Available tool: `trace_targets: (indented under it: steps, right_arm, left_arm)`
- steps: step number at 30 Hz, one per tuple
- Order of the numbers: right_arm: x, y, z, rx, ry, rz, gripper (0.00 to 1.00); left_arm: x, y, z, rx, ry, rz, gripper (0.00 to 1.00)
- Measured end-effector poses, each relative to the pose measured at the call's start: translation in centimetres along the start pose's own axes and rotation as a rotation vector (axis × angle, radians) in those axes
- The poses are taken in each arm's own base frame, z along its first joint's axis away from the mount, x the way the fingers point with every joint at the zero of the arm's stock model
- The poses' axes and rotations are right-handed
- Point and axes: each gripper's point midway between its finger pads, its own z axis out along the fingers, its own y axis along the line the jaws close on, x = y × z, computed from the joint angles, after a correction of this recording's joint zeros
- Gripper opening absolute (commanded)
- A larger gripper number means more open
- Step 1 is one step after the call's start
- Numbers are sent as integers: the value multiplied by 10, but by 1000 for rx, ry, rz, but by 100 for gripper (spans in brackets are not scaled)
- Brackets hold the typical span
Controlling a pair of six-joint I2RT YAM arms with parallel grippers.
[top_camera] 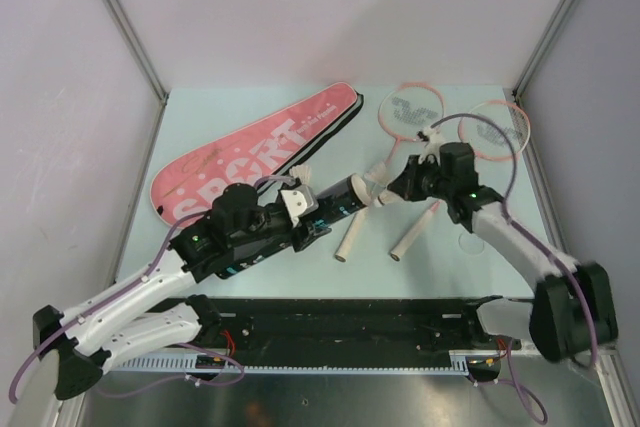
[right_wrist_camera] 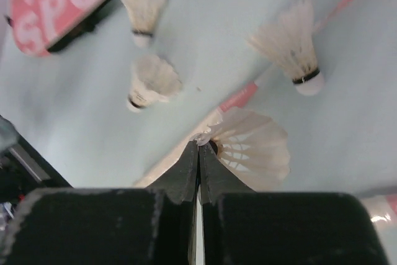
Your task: Pack up the badminton gear
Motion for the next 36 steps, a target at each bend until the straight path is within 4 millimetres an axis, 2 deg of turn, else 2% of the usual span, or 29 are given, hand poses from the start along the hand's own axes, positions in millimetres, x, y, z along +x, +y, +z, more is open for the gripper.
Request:
trace_targets:
  steps: [3,5,8,10,12,14,21,27,30,31,36]
  right_arm:
    - [-38,30,-44,-3,-145,-51,0]
    - [-62,61,-80,-42,-262,-106,0]
    - [-83,107,-125,-130,-382,-178,0]
    - [-89,131,-148,-190,-423,-210,0]
    - [-96,148,-163,-239,-451,-234,0]
    - [-97,158,-166,-273,-446,-247,0]
    - [-77,166,-144,-326,-322,-215,0]
    - [-61,186,-142,-435,-232,-158,0]
    - [-59,198,-140,-504,-203,-99,37]
    - [-58,201,-138,-531,-193,-75,56]
    - [-41,203,-124,-630,-137,85,66]
  left_arm:
    - [7,7,4,-32,28,-4,22]
    - [13,10,7,-46,50,-8,22]
    - [19,10,10,-45,68,-14,22]
    - [19,10,10,-45,69,-14,22]
    - [18,10,10,-42,68,-14,22]
    - [18,8,10,-34,66,-14,22]
    - [17,4,10,-12,61,-15,22]
    - [17,3,10,-5,58,-15,21]
    - [15,2,9,-1,51,-14,20]
    - [14,2,9,0,47,-13,20]
    - [6,-1,3,6,21,-5,20]
